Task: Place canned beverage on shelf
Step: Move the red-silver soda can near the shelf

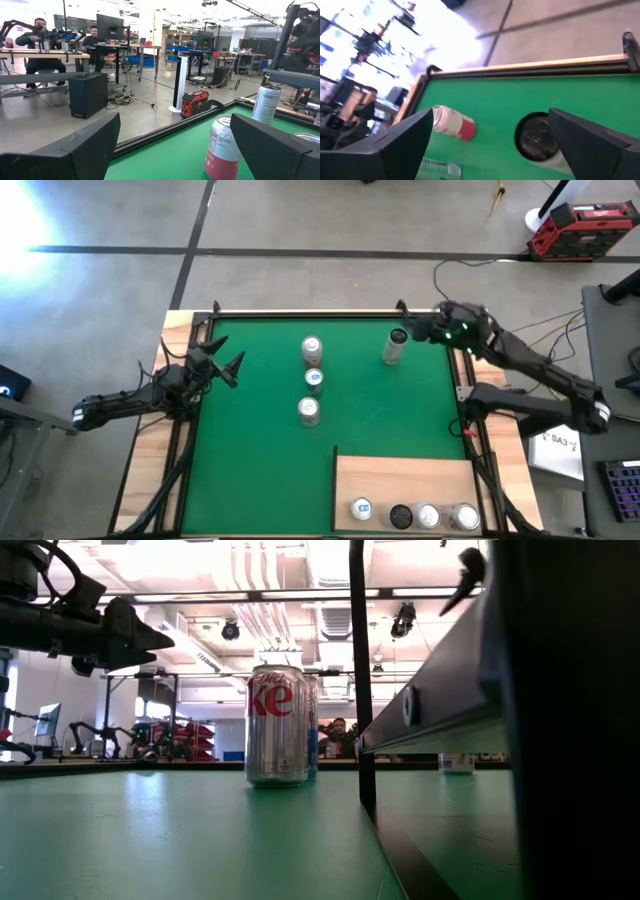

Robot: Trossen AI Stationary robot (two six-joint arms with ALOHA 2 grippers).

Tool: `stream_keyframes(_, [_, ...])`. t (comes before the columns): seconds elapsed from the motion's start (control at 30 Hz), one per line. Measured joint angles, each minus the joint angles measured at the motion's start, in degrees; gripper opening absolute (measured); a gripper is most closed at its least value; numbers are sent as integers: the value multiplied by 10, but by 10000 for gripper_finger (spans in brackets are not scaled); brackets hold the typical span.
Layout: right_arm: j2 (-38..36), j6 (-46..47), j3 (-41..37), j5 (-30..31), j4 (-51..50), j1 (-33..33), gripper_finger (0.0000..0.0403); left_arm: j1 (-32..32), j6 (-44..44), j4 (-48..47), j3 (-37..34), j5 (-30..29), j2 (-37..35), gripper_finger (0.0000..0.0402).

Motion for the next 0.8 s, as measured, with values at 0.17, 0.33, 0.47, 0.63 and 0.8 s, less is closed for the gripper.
stream_keyframes(0.17, [-101,8,-86,4,34,0,384,0,0,0,0,0,0,363])
stream_keyframes(0.33, [-186,-33,-148,6,35,0,384,0,0,0,0,0,0,363])
stream_keyframes(0.47, [-239,-51,-197,38,37,0,384,0,0,0,0,0,0,363])
stream_keyframes(0.63, [-286,-58,-260,44,74,0,384,0,0,0,0,0,0,363])
stream_keyframes(0.8, [-344,-87,-325,31,136,0,384,0,0,0,0,0,0,363])
